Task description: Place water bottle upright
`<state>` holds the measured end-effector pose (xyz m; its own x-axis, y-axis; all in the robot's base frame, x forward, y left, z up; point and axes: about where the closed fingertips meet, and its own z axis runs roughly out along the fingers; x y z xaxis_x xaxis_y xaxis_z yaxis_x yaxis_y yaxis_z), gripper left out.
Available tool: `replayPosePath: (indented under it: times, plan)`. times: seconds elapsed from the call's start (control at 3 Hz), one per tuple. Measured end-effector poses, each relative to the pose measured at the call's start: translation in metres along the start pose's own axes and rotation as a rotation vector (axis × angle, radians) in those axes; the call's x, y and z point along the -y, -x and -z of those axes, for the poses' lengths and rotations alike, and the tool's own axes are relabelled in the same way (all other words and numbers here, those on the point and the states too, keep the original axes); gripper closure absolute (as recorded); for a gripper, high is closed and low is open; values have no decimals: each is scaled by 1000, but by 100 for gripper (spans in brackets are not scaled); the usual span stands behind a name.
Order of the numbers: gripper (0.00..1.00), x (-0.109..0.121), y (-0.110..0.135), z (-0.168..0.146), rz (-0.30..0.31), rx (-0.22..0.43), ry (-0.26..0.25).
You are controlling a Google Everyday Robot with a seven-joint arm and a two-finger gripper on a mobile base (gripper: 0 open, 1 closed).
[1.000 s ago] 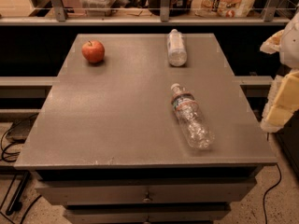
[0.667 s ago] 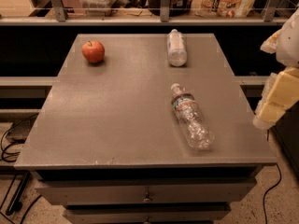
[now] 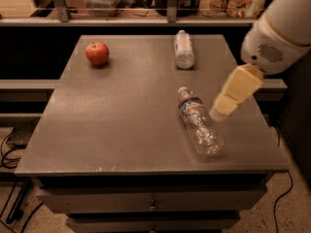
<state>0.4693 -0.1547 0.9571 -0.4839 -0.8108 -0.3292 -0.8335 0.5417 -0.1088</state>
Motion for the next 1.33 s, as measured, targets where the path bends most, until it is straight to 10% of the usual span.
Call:
replayPosePath:
  times: [1.33]
  plan:
    - [0, 3, 55, -20, -115, 71, 8]
